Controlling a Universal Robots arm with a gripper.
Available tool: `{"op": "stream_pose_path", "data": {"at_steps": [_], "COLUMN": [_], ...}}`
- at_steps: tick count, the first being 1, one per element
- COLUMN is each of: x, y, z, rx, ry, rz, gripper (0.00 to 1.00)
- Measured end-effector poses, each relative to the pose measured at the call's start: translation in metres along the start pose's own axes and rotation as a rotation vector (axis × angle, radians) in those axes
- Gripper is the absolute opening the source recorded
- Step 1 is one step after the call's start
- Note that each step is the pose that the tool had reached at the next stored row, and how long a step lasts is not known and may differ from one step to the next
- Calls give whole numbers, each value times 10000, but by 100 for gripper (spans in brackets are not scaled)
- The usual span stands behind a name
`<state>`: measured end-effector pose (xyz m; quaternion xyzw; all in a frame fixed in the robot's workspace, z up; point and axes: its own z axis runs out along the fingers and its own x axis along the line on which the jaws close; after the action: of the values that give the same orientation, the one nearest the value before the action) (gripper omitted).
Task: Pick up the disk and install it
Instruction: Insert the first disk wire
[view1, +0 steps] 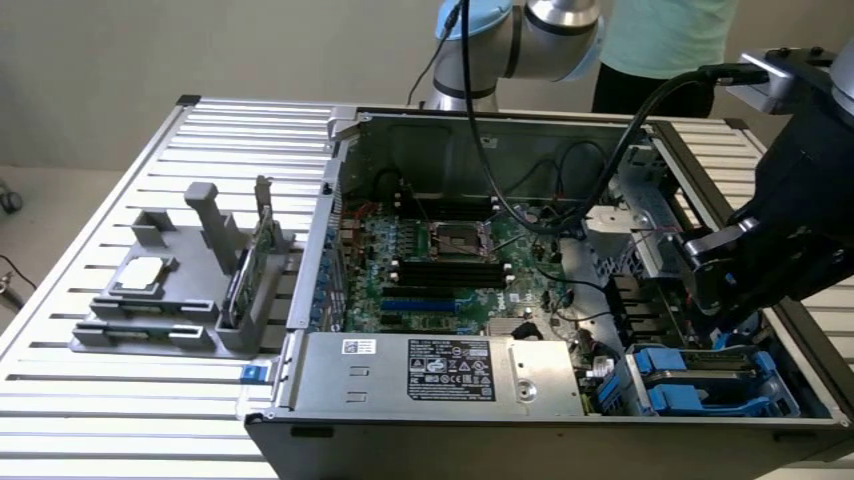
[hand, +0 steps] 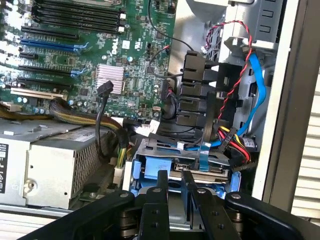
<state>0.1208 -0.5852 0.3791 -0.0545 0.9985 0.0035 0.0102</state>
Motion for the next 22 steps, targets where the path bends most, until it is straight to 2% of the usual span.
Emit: {"op": "stream_pose_path", "data": {"at_steps": [5, 8, 18, 22], "x": [-5, -17, -69, -134], "y": [8, 21, 34, 41], "z": [-50, -71, -77, -81], "rx": [16, 18, 33, 36], "ry": [-117, -156, -169, -169], "rz": [208, 258, 680, 751], "gripper": [25, 25, 25, 25]}}
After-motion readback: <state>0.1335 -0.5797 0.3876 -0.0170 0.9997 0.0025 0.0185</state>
